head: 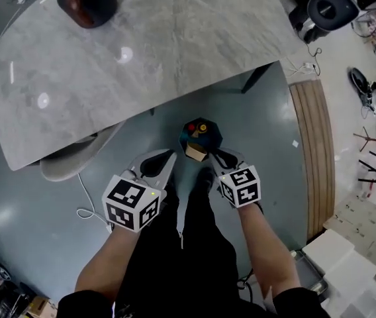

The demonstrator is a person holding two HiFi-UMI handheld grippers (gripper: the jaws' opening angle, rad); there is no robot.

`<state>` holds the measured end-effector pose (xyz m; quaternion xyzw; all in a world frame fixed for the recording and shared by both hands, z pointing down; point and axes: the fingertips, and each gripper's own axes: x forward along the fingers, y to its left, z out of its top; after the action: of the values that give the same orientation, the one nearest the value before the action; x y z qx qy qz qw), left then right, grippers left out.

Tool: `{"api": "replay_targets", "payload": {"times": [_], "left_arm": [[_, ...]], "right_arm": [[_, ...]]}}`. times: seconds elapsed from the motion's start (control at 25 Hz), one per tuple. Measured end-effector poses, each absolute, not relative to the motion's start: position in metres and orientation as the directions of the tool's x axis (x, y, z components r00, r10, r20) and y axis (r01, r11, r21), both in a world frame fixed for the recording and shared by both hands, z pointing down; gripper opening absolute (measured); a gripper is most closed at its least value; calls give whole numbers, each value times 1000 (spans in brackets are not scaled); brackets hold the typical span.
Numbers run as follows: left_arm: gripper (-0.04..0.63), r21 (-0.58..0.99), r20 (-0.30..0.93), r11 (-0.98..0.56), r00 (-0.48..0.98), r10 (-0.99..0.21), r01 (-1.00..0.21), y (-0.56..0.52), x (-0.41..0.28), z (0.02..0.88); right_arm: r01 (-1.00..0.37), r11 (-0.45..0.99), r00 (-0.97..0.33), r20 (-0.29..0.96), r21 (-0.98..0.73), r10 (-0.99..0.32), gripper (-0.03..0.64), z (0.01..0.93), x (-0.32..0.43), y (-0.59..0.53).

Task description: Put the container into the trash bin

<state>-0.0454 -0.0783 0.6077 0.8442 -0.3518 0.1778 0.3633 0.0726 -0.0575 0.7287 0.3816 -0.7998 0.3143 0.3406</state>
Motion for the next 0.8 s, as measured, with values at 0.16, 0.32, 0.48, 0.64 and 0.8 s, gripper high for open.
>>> {"api": "replay_targets", "payload": {"times": [0.16,0.32,0.48,0.64,0.8], "left_arm": [[9,477,519,-526,708,-479,-705,-82,-45,562],[9,463,481,-566,730,-485,-681,-84,-44,517],[9,433,437,-603,741,-510,-670,-94,-48,477],[9,382,388,-618,726,-568,-687,-106,-62,438],[9,323,359,-624,703,-615,-711,-104,-77,406]], "right_arm": [[-825,517,-488,751,-230,-444,38,666,72,-56],[-835,501,-488,726,-227,-485,29,613,72,-43],[-853,468,-478,707,-231,-522,28,574,78,-36],[-866,464,-456,671,-185,-584,28,532,87,-42],[-887,430,-438,607,-170,-663,14,490,97,-45]]}}
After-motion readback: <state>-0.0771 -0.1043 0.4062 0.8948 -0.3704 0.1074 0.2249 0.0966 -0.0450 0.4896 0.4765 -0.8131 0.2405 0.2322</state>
